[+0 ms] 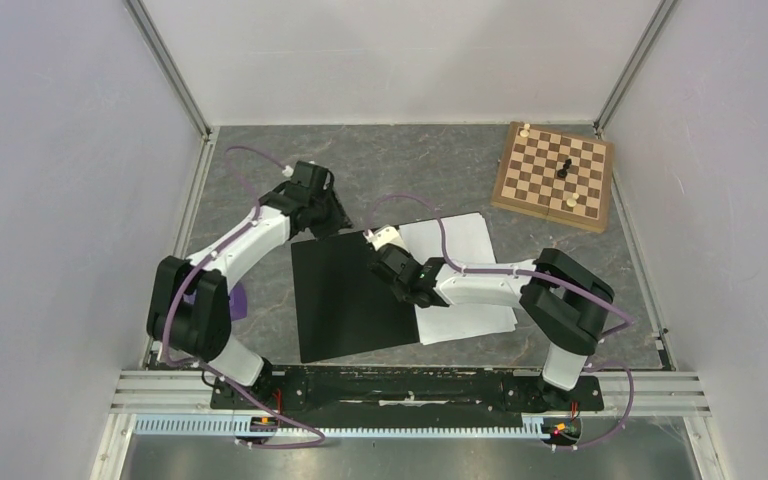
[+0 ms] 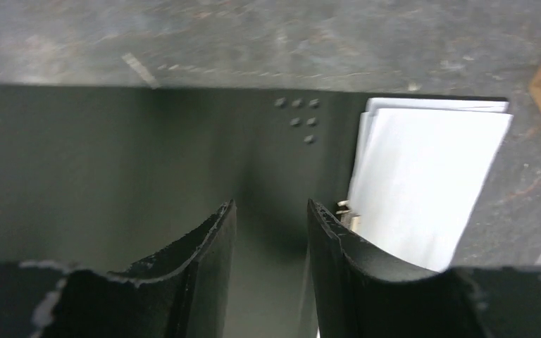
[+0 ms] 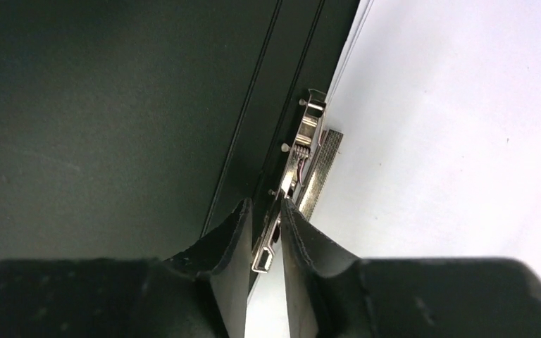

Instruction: Put the files into the folder

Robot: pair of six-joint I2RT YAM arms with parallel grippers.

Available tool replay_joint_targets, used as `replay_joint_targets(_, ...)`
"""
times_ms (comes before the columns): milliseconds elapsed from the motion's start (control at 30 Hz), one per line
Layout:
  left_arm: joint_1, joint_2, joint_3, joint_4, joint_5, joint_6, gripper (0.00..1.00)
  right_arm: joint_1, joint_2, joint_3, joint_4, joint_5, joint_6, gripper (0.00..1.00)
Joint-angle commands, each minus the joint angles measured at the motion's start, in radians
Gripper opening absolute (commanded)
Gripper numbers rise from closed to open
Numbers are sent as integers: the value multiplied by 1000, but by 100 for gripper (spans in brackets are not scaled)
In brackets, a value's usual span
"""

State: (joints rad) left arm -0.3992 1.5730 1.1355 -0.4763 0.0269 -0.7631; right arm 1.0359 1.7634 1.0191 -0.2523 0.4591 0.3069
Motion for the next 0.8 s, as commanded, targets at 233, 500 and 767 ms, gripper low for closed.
replay_joint_targets(233, 100, -258, -218, -32, -123, 5, 52, -2, 30, 36, -35, 47, 60, 22)
replay_joint_targets(500, 116, -366, -286, -68, -180, -4, 55, 0, 45, 39, -63, 31, 90, 21)
replay_joint_targets(767, 127, -408, -295, -93, -213, 6, 56, 0, 83, 64, -83, 13, 97, 12)
